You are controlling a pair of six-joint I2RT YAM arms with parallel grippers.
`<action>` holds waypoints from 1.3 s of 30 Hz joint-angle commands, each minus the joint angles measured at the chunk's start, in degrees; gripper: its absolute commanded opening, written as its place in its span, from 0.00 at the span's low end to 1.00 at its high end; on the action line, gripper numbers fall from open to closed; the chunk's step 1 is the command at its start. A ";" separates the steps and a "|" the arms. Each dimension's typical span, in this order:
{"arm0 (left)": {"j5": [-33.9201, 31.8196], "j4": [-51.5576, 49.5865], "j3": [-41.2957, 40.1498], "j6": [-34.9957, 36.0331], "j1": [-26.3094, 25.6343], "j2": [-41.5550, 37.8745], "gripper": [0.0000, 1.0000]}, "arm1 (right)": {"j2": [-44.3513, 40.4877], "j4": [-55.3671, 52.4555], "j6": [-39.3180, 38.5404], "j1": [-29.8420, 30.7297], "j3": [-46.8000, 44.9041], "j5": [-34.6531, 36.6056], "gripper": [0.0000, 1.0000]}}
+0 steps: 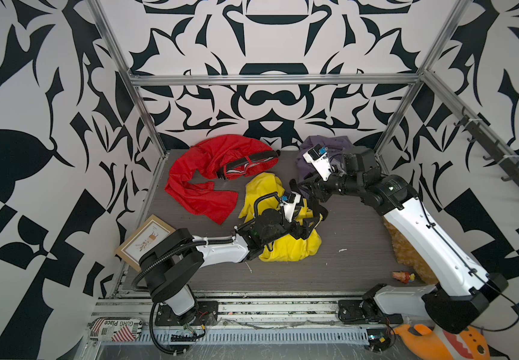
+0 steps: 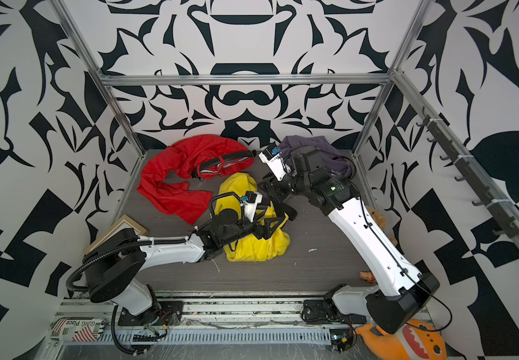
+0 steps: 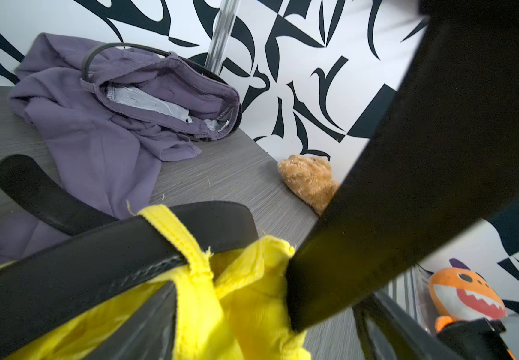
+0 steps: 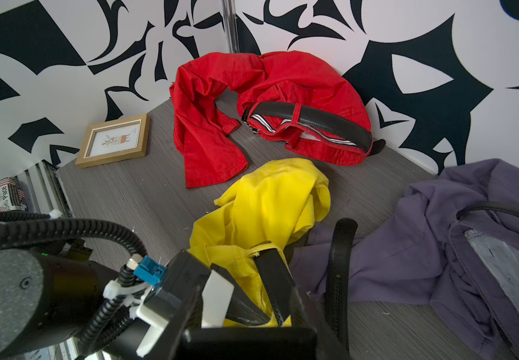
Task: Remove the belt from the trousers
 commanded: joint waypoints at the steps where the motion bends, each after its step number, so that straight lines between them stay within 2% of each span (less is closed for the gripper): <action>1: -3.70 1.00 2.29 -1.06 -0.25 -3.58 0.86 | -0.97 2.49 1.22 0.61 0.73 1.28 0.00; 7: -11.40 -25.21 -1.75 0.69 -2.58 -16.81 0.90 | -1.99 -0.80 -2.43 0.60 2.20 4.92 0.00; 12: -12.30 -32.11 -4.17 0.71 -2.66 -25.23 0.91 | -1.04 -1.10 -2.41 0.52 3.08 5.07 0.00; 19: -7.10 -40.00 3.14 4.47 -3.58 -24.54 0.91 | -0.94 -1.43 -2.11 0.54 3.81 5.43 0.00; 23: -5.63 -31.88 3.79 6.18 -3.64 -20.95 0.94 | -0.83 -0.21 -0.74 0.61 3.47 4.07 0.00; 27: -3.06 -21.07 5.14 5.71 -3.70 -13.04 0.94 | -0.82 0.65 0.69 0.66 3.63 3.58 0.00; 33: -6.32 -5.88 5.48 6.17 -3.64 -4.29 0.86 | -1.08 1.04 1.84 0.77 3.24 2.61 0.00; 39: -9.24 1.60 7.11 7.35 -3.55 0.17 0.58 | -1.82 2.29 3.13 0.87 1.46 2.08 0.00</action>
